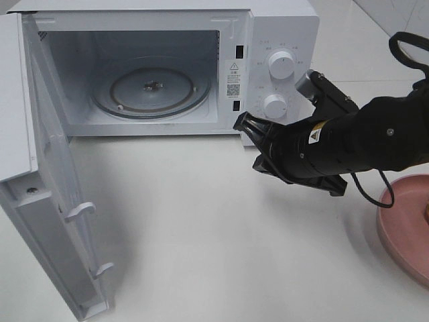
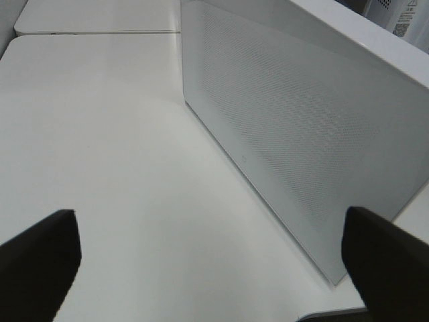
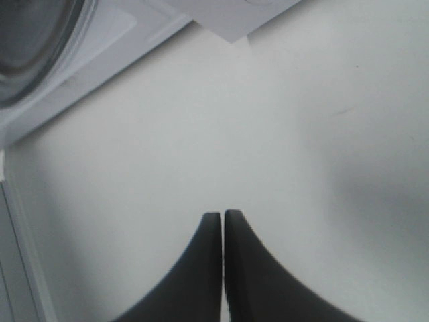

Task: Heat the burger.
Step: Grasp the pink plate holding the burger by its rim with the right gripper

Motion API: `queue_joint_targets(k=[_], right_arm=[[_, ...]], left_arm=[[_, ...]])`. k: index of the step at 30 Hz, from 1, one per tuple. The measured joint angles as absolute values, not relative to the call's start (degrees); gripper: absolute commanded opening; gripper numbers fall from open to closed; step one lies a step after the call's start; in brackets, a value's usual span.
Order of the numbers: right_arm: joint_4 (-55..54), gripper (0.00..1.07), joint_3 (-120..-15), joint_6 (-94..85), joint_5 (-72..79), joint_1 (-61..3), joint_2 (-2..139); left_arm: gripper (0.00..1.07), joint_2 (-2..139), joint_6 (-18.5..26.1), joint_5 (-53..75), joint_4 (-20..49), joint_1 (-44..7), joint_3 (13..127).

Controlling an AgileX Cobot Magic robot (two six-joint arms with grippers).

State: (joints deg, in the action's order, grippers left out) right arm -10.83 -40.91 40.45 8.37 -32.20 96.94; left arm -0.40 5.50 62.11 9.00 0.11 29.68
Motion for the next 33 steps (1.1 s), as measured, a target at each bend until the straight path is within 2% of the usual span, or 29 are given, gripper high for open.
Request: queue_joint_targets(k=[7, 16, 19, 22, 24, 25, 26, 27, 28, 29, 30, 31, 32, 33], right_arm=[[-2.46, 0.00, -40.91, 34.78, -6.13, -32.20, 93.28], [1.26, 0.03, -40.97, 28.02, -18.05, -32.20, 89.21], [3.90, 0.08, -40.97, 24.92, -26.81, -32.20, 86.52], [4.58, 0.11, -40.97, 24.69, -28.30, -32.20, 85.94], [7.91, 0.28, -40.97, 24.06, -32.20, -32.20, 83.54], [7.91, 0.28, -40.97, 24.06, -32.20, -32.20, 83.54], [8.77, 0.34, -40.97, 24.01, -32.77, -32.20, 82.96], [10.14, 0.50, -40.97, 23.95, -33.86, -32.20, 81.53], [10.14, 0.50, -40.97, 23.95, -33.86, -32.20, 81.53], [10.83, 0.59, -40.97, 23.95, -34.38, -32.20, 80.84], [11.69, 0.75, -40.97, 23.89, -35.35, -32.20, 79.64], [11.69, 0.75, -40.97, 23.89, -35.35, -32.20, 79.64], [12.38, 0.84, -40.97, 23.84, -36.21, -32.20, 78.72], [12.38, 0.84, -40.97, 23.84, -36.21, -32.20, 78.72]], left_arm=[[0.98, -0.40, 5.50, 62.11, 9.00, 0.11, 29.68], [0.98, -0.40, 5.50, 62.11, 9.00, 0.11, 29.68], [0.98, -0.40, 5.50, 62.11, 9.00, 0.11, 29.68], [0.98, -0.40, 5.50, 62.11, 9.00, 0.11, 29.68], [0.98, -0.40, 5.50, 62.11, 9.00, 0.11, 29.68], [0.98, -0.40, 5.50, 62.11, 9.00, 0.11, 29.68], [0.98, -0.40, 5.50, 62.11, 9.00, 0.11, 29.68], [0.98, -0.40, 5.50, 62.11, 9.00, 0.11, 29.68], [0.98, -0.40, 5.50, 62.11, 9.00, 0.11, 29.68], [0.98, -0.40, 5.50, 62.11, 9.00, 0.11, 29.68], [0.98, -0.40, 5.50, 62.11, 9.00, 0.11, 29.68], [0.98, -0.40, 5.50, 62.11, 9.00, 0.11, 29.68], [0.98, -0.40, 5.50, 62.11, 9.00, 0.11, 29.68], [0.98, -0.40, 5.50, 62.11, 9.00, 0.11, 29.68]])
